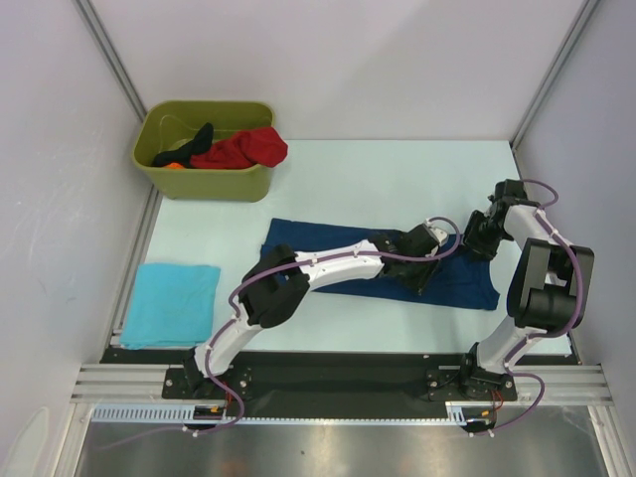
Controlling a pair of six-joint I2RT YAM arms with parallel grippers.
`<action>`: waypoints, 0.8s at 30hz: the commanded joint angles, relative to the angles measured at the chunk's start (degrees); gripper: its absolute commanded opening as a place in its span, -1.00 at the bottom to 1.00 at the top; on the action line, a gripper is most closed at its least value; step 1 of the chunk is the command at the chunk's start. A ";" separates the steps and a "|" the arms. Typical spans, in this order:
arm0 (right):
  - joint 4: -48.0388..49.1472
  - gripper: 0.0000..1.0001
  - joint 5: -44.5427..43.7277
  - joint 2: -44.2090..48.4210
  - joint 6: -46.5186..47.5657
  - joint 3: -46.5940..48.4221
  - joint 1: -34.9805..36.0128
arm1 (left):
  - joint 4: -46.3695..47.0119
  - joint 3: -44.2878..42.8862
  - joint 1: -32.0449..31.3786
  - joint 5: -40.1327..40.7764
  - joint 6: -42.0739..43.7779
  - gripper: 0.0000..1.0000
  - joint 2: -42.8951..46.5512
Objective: Fold and stack the t-shirts
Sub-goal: Fold the tshirt
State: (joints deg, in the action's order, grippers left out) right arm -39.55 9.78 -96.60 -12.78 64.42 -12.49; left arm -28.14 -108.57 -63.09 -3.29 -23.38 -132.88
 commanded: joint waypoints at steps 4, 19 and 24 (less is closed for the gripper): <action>0.70 -0.07 1.56 -0.52 0.82 1.50 0.18 | -0.16 -2.34 -0.45 1.09 2.19 -0.23 0.52; 2.37 0.00 0.68 0.27 0.47 -1.76 0.71 | -1.04 -4.18 -0.37 1.00 3.07 -0.62 1.31; 2.72 -0.21 0.77 0.53 0.65 -2.81 0.71 | -1.65 -5.07 -0.37 0.65 3.34 -0.63 0.87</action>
State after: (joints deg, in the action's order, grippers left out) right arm -37.82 11.16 -96.97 -12.78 62.30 -12.08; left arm -29.87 -110.54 -63.09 -3.11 -21.37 -132.90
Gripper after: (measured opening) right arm 0.437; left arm 0.188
